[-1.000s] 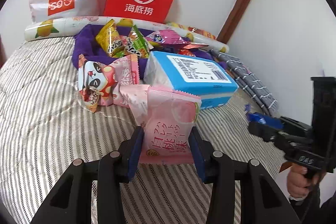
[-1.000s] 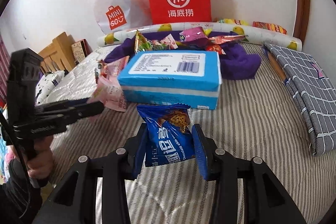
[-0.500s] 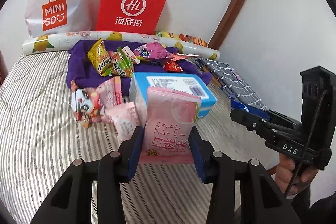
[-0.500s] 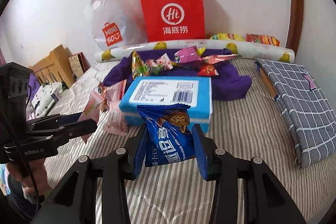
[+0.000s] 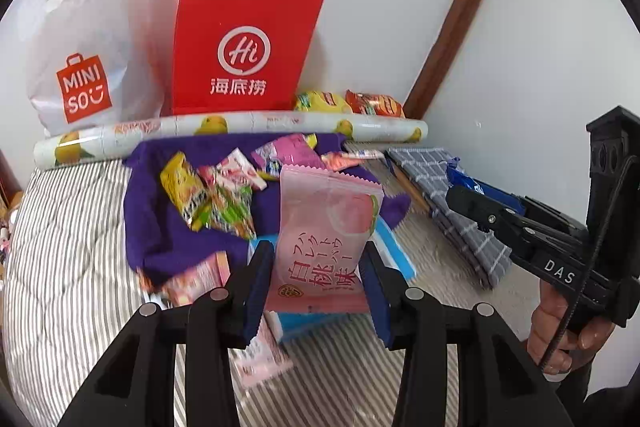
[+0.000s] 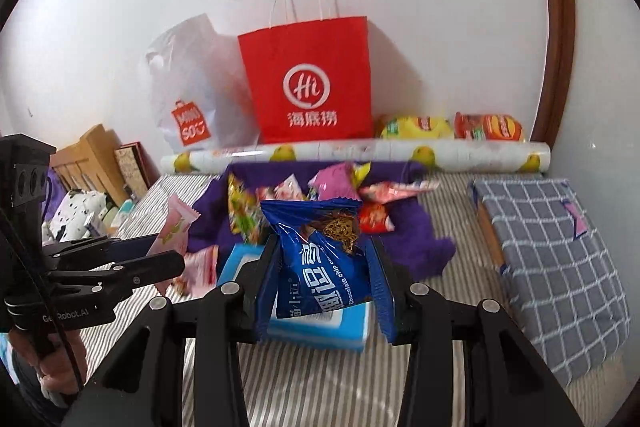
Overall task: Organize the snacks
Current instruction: 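Carry the blue bag and pink peach candy over the purple towel with both tools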
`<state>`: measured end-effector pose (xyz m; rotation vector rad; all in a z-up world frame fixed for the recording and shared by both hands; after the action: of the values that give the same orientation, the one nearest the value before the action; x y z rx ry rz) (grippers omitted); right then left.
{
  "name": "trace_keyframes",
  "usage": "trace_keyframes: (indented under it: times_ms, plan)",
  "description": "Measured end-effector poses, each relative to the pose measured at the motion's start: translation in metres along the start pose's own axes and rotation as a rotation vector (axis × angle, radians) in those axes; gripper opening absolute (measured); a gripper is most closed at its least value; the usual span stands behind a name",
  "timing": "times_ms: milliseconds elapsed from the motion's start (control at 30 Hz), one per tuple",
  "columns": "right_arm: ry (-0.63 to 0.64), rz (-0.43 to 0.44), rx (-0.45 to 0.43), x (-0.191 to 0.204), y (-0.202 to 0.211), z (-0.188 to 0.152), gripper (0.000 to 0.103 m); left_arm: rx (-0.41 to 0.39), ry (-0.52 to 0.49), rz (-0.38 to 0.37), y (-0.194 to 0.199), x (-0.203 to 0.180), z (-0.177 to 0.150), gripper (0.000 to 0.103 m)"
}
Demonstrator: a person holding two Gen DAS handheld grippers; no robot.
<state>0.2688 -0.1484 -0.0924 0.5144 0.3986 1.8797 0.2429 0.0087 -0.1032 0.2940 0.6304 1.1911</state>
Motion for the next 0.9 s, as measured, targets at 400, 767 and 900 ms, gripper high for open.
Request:
trace_keyframes:
  times_ms: [400, 767, 900]
  plan:
    - [-0.061, -0.036, 0.021, -0.027, -0.048, 0.029, 0.042, 0.006, 0.017, 0.032, -0.025, 0.039, 0.039, 0.042]
    - [-0.088, 0.012, 0.064, -0.03, -0.12, 0.039, 0.042, 0.011, 0.027, 0.069, -0.07, 0.063, 0.075, 0.042]
    - [-0.108, 0.043, 0.113, -0.032, -0.152, 0.026, 0.042, 0.057, 0.046, 0.043, -0.1, 0.057, 0.072, 0.042]
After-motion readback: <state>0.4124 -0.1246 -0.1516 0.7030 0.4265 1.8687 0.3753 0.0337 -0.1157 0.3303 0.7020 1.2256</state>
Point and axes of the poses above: each gripper's, at about its wrist camera, not at the fingertips, and y roughly against the way its jaws point, x to its left, z to its top, the point moved 6 cm from there along -y, roughly the way its jaws point, and after that the axes turned 11 degrees about -x, right-handed, at the moved point
